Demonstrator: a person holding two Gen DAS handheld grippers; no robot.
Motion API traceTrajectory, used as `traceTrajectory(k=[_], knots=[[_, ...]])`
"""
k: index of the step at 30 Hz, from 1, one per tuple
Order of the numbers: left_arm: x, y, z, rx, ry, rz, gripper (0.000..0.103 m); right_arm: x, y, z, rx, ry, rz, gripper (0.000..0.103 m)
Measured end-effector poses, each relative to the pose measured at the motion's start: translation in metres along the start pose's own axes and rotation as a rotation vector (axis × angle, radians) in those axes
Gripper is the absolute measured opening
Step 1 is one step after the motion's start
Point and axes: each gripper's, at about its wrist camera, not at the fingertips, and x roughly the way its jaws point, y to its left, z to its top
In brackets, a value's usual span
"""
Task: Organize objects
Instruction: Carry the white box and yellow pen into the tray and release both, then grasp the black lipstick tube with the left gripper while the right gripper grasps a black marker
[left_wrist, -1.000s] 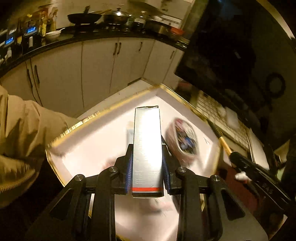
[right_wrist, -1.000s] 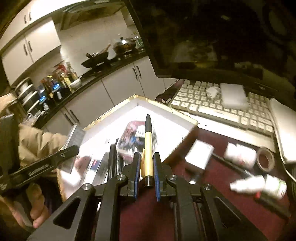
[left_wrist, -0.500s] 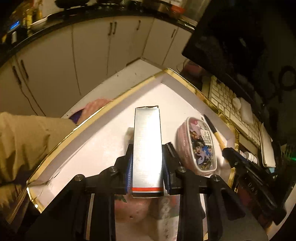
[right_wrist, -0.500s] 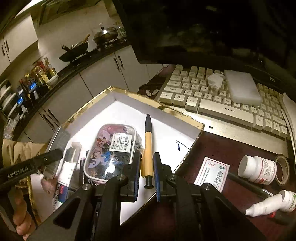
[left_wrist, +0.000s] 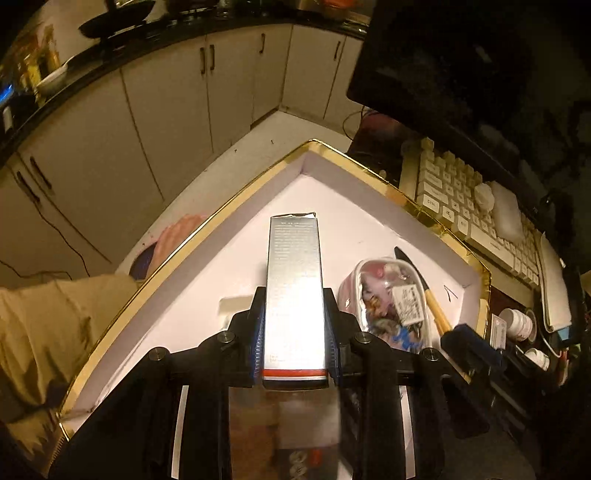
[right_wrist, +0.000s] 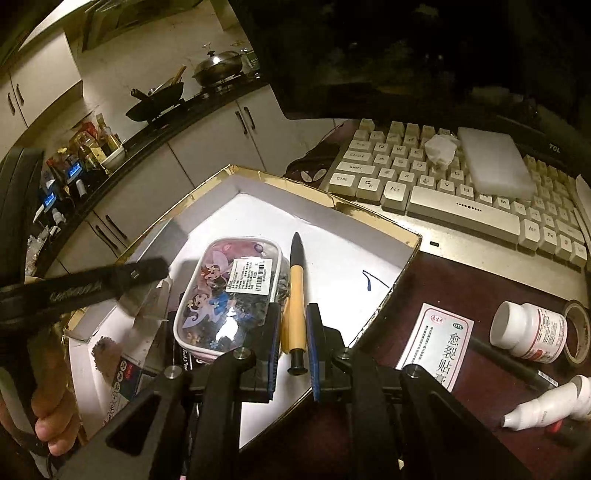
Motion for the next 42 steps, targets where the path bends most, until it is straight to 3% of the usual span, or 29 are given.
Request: traceTrajectory(k=[6,9,11,12,15,18,19,21,23,26,27,30,33,37,39,42], knots=[[0.021,-0.002,0.014,-0.017,0.045,0.058,0.026,0.002,-0.002,0.001,0.006,0.004,0.015,0.012],[0.027,0.001,0.014,-0.024,0.061,0.047,0.027,0.001,-0.001,0.0,0.008,0.002,0.02,0.012],[0.027,0.003,0.013,-0.031,0.071,0.018,0.033,-0.002,-0.001,0.001,0.014,-0.002,0.035,0.013],[0.027,0.004,0.012,-0.031,0.076,0.002,0.042,-0.003,-0.001,0.001,0.016,-0.002,0.054,0.015],[0.017,0.005,0.007,-0.038,0.047,-0.034,0.044,-0.005,-0.001,0.004,0.037,-0.001,0.103,0.016],[0.0,0.009,0.001,-0.081,-0.001,-0.154,0.045,-0.012,-0.004,0.005,0.066,-0.026,0.167,0.025],[-0.006,0.012,-0.005,-0.109,-0.026,-0.232,0.049,-0.018,-0.004,0.005,0.077,-0.05,0.18,0.041],[-0.019,0.017,-0.019,-0.165,-0.064,-0.379,0.055,-0.027,-0.004,0.006,0.076,-0.08,0.185,0.059],[-0.032,0.013,-0.035,-0.186,-0.097,-0.44,0.056,-0.044,-0.003,0.0,0.071,-0.103,0.19,0.059],[-0.06,-0.008,-0.068,-0.106,-0.18,-0.441,0.061,-0.079,-0.008,-0.021,0.057,-0.152,0.2,0.059],[-0.065,-0.016,-0.076,-0.078,-0.189,-0.434,0.067,-0.089,-0.011,-0.03,0.051,-0.167,0.198,0.059],[-0.065,-0.056,-0.098,0.02,-0.142,-0.45,0.068,-0.117,-0.021,-0.064,0.013,-0.211,0.175,0.06],[-0.056,-0.099,-0.107,0.12,-0.08,-0.458,0.068,-0.124,-0.036,-0.092,-0.014,-0.174,0.113,0.06],[-0.052,-0.136,-0.119,0.225,-0.115,-0.403,0.068,-0.13,-0.064,-0.12,0.053,-0.129,0.089,0.06],[-0.044,-0.149,-0.119,0.268,-0.093,-0.328,0.068,-0.133,-0.082,-0.132,0.099,-0.124,0.051,0.06],[-0.029,-0.157,-0.114,0.273,-0.062,-0.314,0.068,-0.137,-0.104,-0.141,0.135,-0.115,0.019,0.06]])
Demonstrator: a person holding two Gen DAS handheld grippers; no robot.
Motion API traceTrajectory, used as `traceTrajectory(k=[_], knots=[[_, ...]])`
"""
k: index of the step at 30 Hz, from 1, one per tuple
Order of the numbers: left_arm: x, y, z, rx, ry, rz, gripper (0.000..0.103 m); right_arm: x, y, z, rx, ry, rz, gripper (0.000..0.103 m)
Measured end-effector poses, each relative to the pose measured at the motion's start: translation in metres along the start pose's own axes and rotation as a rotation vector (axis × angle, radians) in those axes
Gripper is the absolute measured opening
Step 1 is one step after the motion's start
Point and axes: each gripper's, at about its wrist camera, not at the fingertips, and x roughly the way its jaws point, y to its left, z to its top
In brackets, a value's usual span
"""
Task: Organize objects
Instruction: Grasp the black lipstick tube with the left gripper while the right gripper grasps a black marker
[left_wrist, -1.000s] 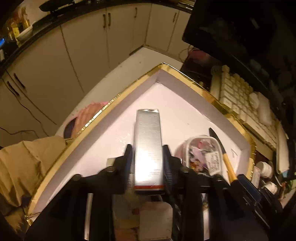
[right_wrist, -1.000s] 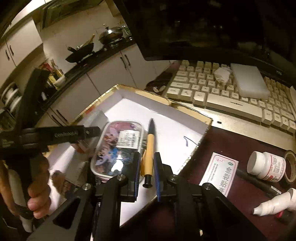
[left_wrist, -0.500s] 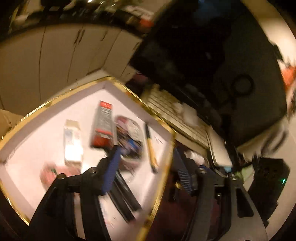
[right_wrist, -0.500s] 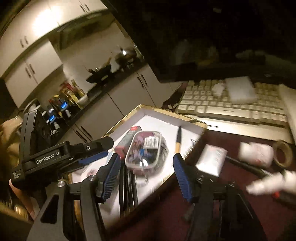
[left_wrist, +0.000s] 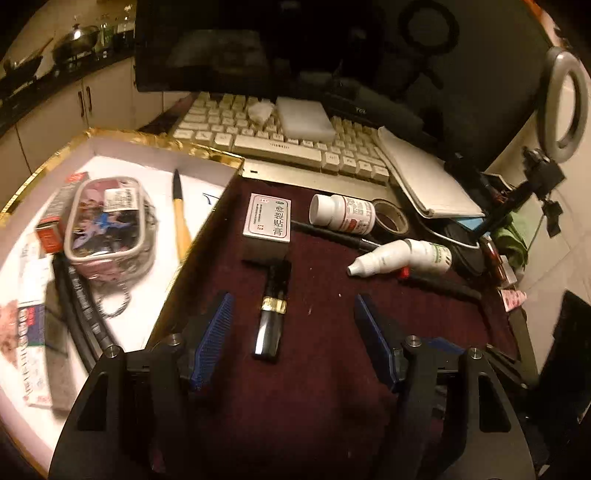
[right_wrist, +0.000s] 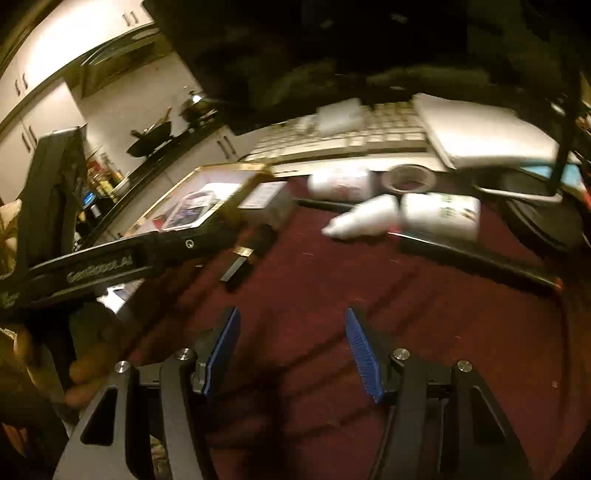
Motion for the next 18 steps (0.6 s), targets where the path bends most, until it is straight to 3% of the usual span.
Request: traceTrajectory(k=[3,6,9,10,13,18], knots=[[0.011,-0.001,0.0,0.01,0.009,0.07,0.068,-0.008,-0.021,-0.002,0.023,-0.006,-0.06,0.06],[0.017,-0.01,0.002,0.049,0.024,0.12,0.067,-0.013,-0.043,-0.005,0.112,0.006,-0.03,0.06],[0.027,-0.018,0.004,0.081,0.04,0.159,0.047,-0.015,-0.055,-0.004,0.157,0.016,0.019,0.059],[0.031,-0.02,0.003,0.09,0.06,0.165,0.035,-0.016,-0.057,-0.004,0.165,0.013,0.026,0.059],[0.039,-0.019,-0.005,0.114,0.097,0.223,0.02,-0.016,-0.053,-0.004,0.155,0.013,0.02,0.059],[0.022,-0.018,-0.024,0.109,0.077,0.177,0.017,-0.018,-0.05,-0.003,0.114,0.033,0.027,0.059]])
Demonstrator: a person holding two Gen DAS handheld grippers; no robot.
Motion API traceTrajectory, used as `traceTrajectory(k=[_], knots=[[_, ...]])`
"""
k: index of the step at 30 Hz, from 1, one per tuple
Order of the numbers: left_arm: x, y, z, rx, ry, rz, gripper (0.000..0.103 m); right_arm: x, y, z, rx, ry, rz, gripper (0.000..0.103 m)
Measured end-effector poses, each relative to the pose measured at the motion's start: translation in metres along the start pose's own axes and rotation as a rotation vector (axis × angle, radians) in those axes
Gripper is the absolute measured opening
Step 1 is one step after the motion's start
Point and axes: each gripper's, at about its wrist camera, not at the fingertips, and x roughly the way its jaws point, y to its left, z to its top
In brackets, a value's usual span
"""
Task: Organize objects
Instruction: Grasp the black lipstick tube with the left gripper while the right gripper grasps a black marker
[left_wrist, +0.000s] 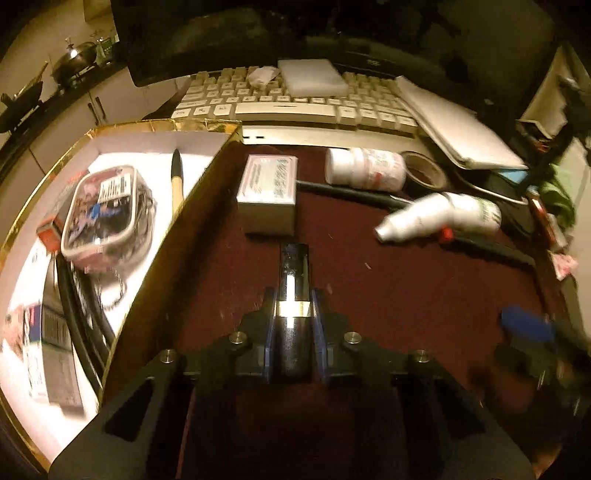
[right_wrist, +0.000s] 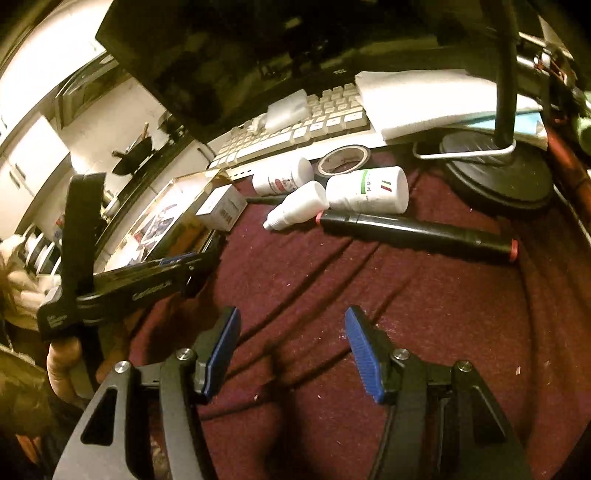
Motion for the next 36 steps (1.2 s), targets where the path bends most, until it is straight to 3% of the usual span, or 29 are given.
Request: traceTrajectory(k=[5,12,18,23,28,35,36], knots=[[-0.01,-0.012,-0.023,0.044,-0.029,-0.008,0.017,-0.027,-0.019,0.013,-0.009,-0.095,-0.076,0.06],[-0.012,-0.01,-0.026,-0.015,-0.052,-0.038,0.017,-0.033,-0.034,0.042,-0.058,-0.118,-0.223,0.059],[-0.011,-0.017,-0.027,-0.001,-0.053,-0.053,0.017,-0.006,-0.052,0.055,-0.072,0.024,-0.21,0.059],[-0.009,-0.012,-0.018,-0.04,0.018,-0.112,0.017,0.003,-0.061,0.049,-0.039,0.114,-0.113,0.059],[-0.01,-0.018,-0.022,-0.028,0.005,-0.09,0.017,-0.004,-0.037,0.026,-0.107,0.122,-0.067,0.059],[-0.012,-0.021,-0.025,-0.042,0.021,-0.089,0.017,0.02,-0.016,0.033,-0.156,0.131,-0.142,0.017],[-0.013,-0.02,-0.025,-0.054,0.03,-0.087,0.017,0.021,-0.015,0.031,-0.155,0.134,-0.153,0.017]])
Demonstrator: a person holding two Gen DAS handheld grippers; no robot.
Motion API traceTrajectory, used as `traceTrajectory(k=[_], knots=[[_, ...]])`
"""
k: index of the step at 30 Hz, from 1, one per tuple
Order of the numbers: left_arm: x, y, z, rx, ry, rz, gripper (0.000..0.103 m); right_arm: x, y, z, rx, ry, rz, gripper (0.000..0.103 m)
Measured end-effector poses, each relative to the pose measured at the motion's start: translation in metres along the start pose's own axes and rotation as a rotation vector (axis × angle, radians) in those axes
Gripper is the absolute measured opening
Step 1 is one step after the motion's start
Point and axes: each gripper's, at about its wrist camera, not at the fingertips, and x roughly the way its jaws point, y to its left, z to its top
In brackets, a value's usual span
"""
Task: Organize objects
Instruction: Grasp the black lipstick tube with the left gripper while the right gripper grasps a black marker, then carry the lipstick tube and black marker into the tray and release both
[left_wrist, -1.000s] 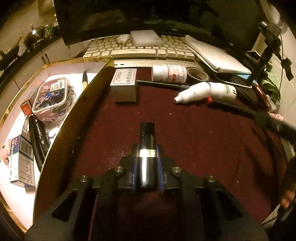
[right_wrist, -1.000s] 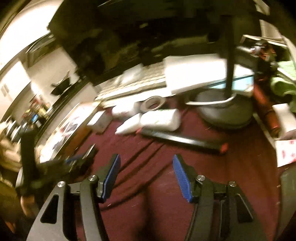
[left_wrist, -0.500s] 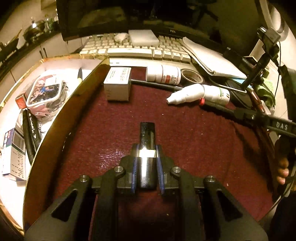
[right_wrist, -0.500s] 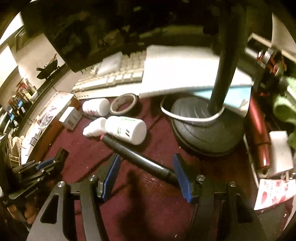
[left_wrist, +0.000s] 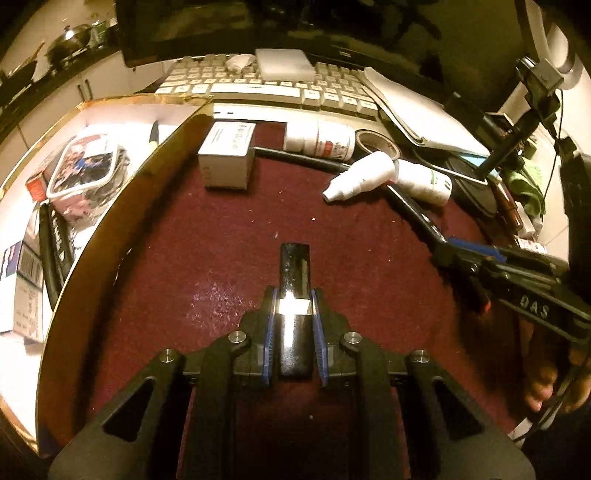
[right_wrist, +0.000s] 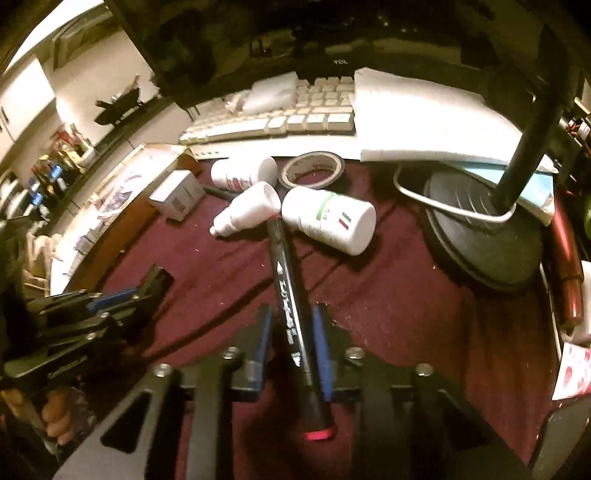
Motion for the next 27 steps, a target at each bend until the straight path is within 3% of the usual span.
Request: traceTrajectory(k=[3,5,9,13,20,27], knots=[[-0.002,0.0,-0.003,-0.003,-0.002,-0.033,0.017,-0.006,0.006,-0.009,0.018,0.006,0.007,0.015],[-0.001,-0.002,-0.004,0.016,-0.025,-0.013,0.017,-0.011,0.015,-0.018,-0.017,-0.012,-0.002,0.015],[0.002,0.0,0.004,-0.009,0.016,-0.005,0.017,-0.005,0.018,-0.016,0.009,0.005,0.002,0.015],[-0.005,0.007,-0.009,-0.035,-0.015,0.002,0.017,-0.006,0.023,-0.018,0.021,-0.017,-0.014,0.014],[-0.019,0.019,-0.025,-0.082,-0.031,-0.001,0.017,-0.027,0.035,-0.038,0.083,-0.086,0.073,0.014],[-0.041,0.029,-0.024,-0.103,-0.091,-0.002,0.017,-0.033,0.048,-0.028,0.097,-0.114,0.122,0.014]])
